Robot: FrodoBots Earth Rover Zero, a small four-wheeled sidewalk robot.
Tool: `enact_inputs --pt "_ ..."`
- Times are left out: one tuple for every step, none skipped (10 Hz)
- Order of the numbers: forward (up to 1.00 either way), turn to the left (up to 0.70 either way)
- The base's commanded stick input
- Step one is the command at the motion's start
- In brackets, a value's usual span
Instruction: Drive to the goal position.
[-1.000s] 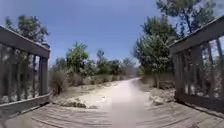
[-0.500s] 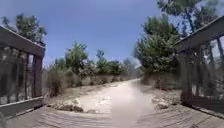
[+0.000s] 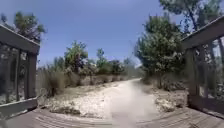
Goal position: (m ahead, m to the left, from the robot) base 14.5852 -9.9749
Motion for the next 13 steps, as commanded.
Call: enact_inputs --pt "0.3 0.0" --pt "0.3 0.0" --pt "0.3 0.0" --pt "0.3 0.0" --pt "0.3 0.0" --pt "0.3 0.0" --pt "0.3 0.0" --pt "0.3 0.0" --pt "0.3 0.0" --pt "0.3 0.0" --pt "0.3 0.0" --pt "0.3 0.0" --pt "0.3 0.0"
